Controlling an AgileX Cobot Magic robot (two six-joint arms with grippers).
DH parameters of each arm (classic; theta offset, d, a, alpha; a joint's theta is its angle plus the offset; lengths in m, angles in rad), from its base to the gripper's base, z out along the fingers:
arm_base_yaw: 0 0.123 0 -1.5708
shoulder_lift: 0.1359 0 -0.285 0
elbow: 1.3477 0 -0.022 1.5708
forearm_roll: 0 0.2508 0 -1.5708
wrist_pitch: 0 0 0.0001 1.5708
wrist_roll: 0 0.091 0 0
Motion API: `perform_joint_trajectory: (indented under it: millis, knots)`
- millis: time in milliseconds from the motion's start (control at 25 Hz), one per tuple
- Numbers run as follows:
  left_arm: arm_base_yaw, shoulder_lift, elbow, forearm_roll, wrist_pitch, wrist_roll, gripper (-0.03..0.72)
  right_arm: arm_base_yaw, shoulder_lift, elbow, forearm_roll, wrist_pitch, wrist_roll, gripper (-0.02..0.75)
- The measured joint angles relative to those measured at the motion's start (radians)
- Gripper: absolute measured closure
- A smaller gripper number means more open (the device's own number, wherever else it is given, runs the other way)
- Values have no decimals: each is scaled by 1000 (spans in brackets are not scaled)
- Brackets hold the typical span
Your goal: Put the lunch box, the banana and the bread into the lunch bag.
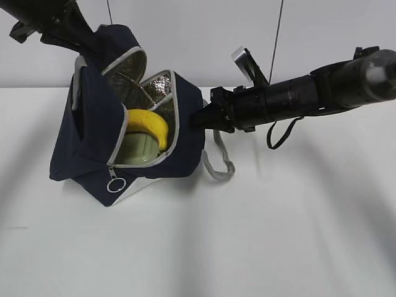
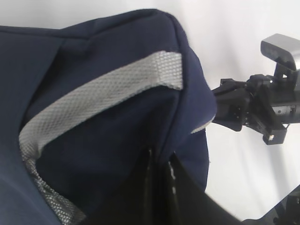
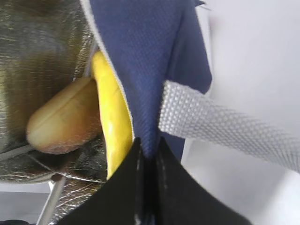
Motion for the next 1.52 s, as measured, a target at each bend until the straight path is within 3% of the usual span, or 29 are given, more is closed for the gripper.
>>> perform_joint_trajectory:
  millis: [280,480,960,1160,1520]
  knots:
    - [2,0,0,-40,0,0,704,0,-41,-88,-129,36,81,730]
    - [0,0,0,-185,-4,26,704,-8,-109,-183,-236,57,184,731]
    - [-85,35,0,-305,-131,40,704,-52,-132,-454,-565,187,502,731]
    - [-90,93,0,-370,-167,53,704,-74,-132,-461,-611,188,531,731]
    - [-90,155,0,-386,-190,63,704,-76,-132,-463,-670,148,559,731]
